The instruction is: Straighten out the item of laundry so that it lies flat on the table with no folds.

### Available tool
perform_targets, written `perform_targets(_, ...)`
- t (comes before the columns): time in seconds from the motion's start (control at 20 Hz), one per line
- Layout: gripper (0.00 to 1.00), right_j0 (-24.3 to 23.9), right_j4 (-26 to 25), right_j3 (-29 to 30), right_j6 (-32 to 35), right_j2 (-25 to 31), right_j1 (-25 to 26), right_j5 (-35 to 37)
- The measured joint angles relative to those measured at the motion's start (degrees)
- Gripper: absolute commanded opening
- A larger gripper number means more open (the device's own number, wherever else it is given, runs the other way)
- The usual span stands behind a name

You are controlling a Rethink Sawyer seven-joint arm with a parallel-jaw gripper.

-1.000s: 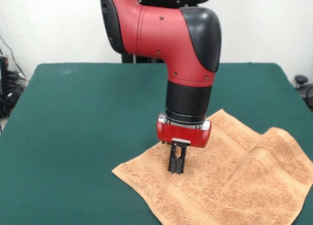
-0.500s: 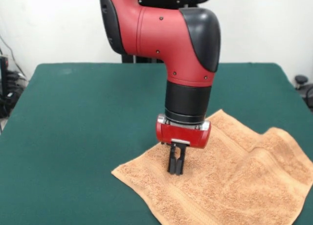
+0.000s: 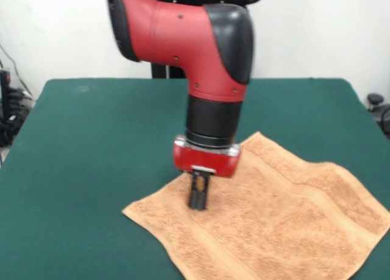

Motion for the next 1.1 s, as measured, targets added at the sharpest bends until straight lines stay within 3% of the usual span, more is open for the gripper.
perform_targets(0.5,0.00,-9.0,-7.0,4.6,0.0,-0.1,-2.5,0.0)
perform_targets(1.1,0.00,-9.8,-8.8,7.4,0.0,0.0,-3.9,0.0)
